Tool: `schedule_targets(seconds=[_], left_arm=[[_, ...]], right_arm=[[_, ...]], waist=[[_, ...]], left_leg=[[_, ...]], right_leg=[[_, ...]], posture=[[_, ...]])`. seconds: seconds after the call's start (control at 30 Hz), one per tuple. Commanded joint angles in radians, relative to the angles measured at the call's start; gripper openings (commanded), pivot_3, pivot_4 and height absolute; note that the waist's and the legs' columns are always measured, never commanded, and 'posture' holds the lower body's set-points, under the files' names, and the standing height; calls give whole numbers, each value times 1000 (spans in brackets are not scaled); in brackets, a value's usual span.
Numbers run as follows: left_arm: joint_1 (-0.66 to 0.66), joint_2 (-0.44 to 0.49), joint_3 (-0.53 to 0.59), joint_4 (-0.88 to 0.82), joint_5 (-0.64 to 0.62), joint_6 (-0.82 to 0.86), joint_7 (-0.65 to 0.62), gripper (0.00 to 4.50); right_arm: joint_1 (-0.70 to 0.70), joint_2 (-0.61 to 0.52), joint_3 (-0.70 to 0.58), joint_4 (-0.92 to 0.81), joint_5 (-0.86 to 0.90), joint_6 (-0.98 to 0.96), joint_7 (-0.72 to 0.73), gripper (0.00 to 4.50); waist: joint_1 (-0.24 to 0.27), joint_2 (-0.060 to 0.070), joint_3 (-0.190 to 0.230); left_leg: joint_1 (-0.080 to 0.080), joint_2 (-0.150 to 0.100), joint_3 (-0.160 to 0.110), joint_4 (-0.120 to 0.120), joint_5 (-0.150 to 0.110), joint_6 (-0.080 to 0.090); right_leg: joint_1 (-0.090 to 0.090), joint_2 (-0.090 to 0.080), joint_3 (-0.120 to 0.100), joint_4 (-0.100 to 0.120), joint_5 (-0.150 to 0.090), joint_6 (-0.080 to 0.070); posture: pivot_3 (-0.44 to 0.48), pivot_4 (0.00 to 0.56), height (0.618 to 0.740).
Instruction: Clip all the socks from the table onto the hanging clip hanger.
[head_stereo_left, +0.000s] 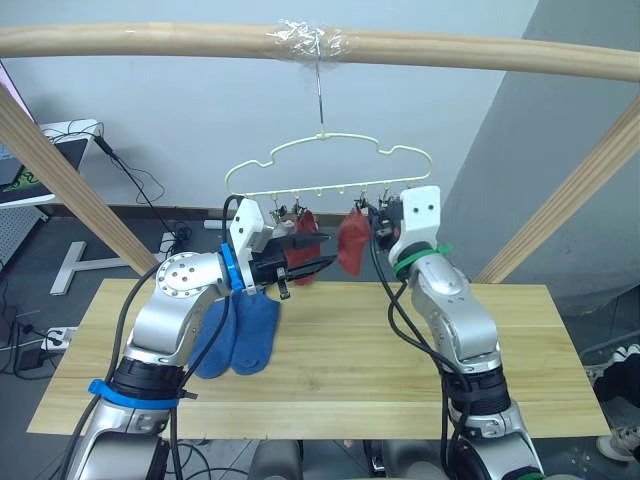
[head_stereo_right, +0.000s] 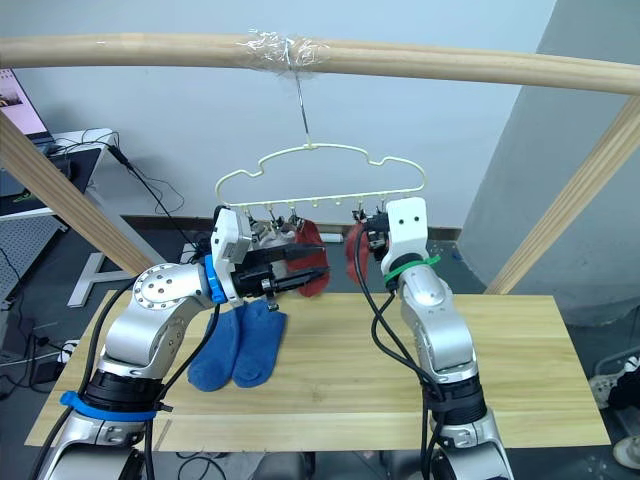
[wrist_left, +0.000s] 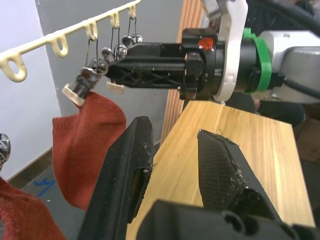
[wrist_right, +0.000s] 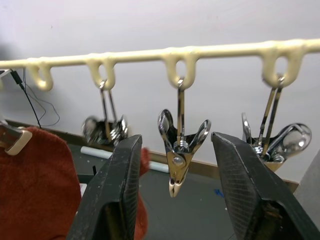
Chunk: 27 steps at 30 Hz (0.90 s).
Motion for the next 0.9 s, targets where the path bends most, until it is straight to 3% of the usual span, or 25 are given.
schedule_targets(seconds=[0.03,0.83,0.9], left_arm=[[-17,-7,7,-3,3,-29,-2,1778],[-25,-20,16,14,-7,-31,-8,1778],[-25,-20,17,10,-10,-27,-7,1778]], right_arm=[[-36,7,-1,-4,-1,-25,-2,2287],[-104,53,-19,63,45,-35,12,2287],[-104,53,-21,62,46,-37,11,1906]], waist=[[0,0,0],[0,0,0],[0,0,0]], left_leg=[[0,0,0,0,0,0],[0,0,0,0,0,0],[0,0,0,0,0,0]], right_leg=[[0,0,0,0,0,0],[0,0,0,0,0,0],[0,0,0,0,0,0]], posture=[[-33,156,705],[-23,154,705],[-22,152,705]])
